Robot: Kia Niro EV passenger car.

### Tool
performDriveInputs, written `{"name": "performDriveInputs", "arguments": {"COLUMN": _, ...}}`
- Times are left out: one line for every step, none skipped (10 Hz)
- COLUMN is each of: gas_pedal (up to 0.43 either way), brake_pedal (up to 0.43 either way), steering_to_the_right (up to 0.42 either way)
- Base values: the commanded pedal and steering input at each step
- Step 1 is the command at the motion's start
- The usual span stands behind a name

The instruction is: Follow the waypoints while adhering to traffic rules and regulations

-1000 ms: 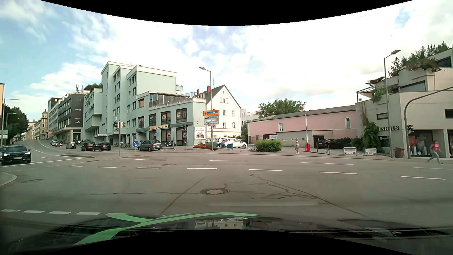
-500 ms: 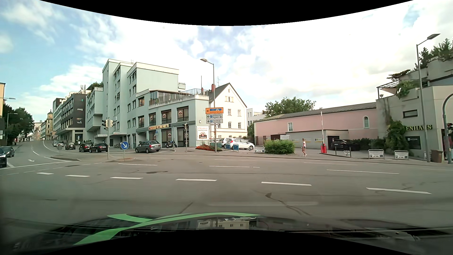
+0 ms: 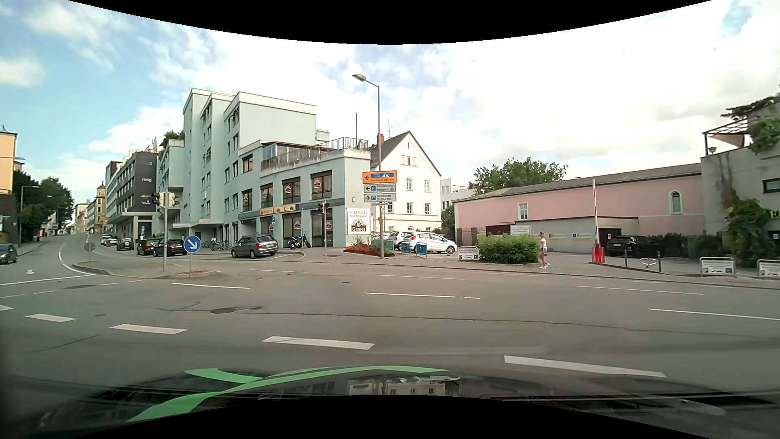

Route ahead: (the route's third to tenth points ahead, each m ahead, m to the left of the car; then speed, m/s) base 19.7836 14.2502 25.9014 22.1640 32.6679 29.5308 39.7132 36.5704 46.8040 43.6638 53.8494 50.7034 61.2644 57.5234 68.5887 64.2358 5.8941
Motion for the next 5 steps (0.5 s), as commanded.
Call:
{"name": "performDriveInputs", "arguments": {"gas_pedal": 0.118, "brake_pedal": 0.0, "steering_to_the_right": -0.076}}
{"name": "performDriveInputs", "arguments": {"gas_pedal": 0.13, "brake_pedal": 0.0, "steering_to_the_right": -0.087}}
{"name": "performDriveInputs", "arguments": {"gas_pedal": 0.15, "brake_pedal": 0.0, "steering_to_the_right": -0.1}}
{"name": "performDriveInputs", "arguments": {"gas_pedal": 0.169, "brake_pedal": 0.0, "steering_to_the_right": -0.11}}
{"name": "performDriveInputs", "arguments": {"gas_pedal": 0.169, "brake_pedal": 0.0, "steering_to_the_right": -0.119}}
